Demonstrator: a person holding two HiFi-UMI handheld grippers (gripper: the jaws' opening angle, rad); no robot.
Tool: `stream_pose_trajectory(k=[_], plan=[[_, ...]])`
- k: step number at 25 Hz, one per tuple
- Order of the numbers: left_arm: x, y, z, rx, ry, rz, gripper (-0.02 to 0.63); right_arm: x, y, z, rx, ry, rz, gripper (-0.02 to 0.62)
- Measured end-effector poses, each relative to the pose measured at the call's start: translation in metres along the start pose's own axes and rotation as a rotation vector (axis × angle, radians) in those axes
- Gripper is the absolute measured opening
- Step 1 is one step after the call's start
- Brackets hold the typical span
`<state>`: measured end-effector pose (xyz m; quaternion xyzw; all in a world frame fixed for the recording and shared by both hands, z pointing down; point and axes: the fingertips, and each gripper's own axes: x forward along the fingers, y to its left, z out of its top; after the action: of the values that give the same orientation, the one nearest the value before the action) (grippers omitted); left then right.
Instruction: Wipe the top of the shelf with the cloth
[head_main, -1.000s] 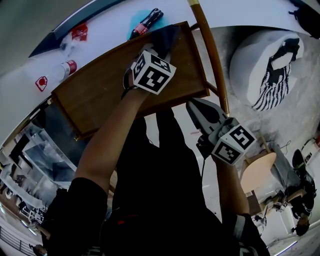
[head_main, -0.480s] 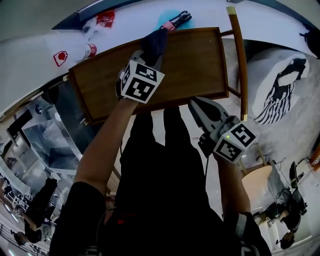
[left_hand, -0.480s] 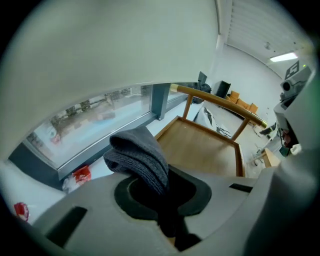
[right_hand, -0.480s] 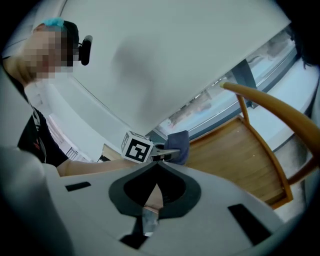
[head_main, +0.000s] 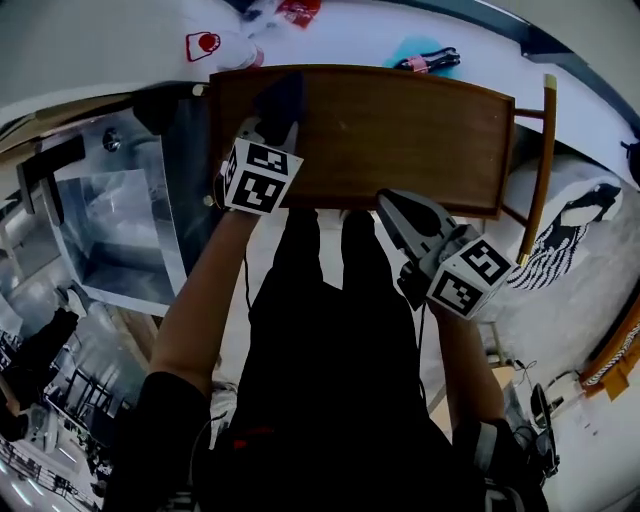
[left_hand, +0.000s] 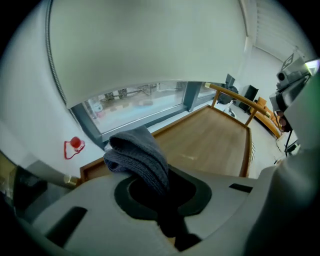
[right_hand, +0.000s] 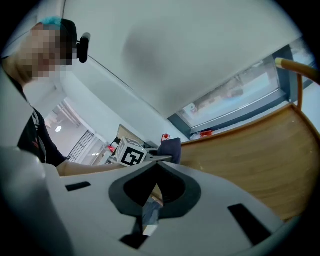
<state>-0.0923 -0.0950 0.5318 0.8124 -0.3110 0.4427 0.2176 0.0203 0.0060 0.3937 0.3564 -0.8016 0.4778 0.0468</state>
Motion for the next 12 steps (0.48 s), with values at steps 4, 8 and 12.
stream_pose_trajectory(k=[4, 8, 12], plan=[[-0.025, 0.035, -0.043, -0.059, 0.012, 0.055, 0.049, 0.035, 0.029, -0.006, -0.038, 0.060, 0.048, 0.005], [-0.038, 0.061, -0.077, -0.104, 0.031, 0.097, 0.049, 0.059, 0.044, -0.013, -0.062, 0.107, 0.068, 0.005], [-0.041, 0.073, -0.096, -0.104, 0.051, 0.119, 0.049, 0.072, 0.050, -0.019, -0.068, 0.133, 0.069, 0.005]])
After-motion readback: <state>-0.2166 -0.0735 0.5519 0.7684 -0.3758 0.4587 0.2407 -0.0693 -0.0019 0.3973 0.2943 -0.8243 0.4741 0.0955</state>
